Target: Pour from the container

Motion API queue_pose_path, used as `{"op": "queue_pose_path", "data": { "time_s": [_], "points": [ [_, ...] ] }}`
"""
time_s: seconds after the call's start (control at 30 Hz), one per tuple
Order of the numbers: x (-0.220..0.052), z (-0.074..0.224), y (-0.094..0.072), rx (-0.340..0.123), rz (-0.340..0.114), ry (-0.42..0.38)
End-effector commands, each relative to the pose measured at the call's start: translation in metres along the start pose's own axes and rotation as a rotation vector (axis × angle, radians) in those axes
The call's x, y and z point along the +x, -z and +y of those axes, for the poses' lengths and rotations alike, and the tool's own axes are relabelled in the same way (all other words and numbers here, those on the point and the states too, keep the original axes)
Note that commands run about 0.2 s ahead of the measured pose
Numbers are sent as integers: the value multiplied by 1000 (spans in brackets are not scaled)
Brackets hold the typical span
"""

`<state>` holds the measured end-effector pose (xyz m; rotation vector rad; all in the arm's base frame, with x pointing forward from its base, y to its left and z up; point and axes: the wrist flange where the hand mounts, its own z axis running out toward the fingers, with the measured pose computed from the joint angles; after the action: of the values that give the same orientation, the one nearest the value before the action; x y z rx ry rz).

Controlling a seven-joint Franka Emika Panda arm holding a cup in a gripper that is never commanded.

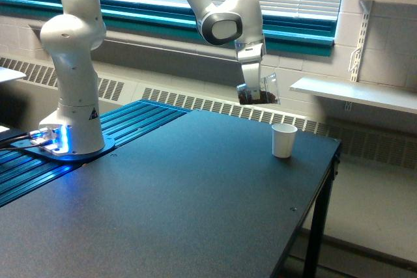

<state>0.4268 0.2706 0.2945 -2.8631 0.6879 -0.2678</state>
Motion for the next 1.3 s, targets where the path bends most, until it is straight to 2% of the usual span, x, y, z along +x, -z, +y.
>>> {"op": "queue_pose_path", "data": {
  "time_s": [0.03, 0.73, 1.3],
  "points": [
    [-7, -11, -4, 1, -17, 26],
    [17, -2, -19, -22, -48, 3],
    [12, -2, -43, -61, -110, 25]
  ]
}}
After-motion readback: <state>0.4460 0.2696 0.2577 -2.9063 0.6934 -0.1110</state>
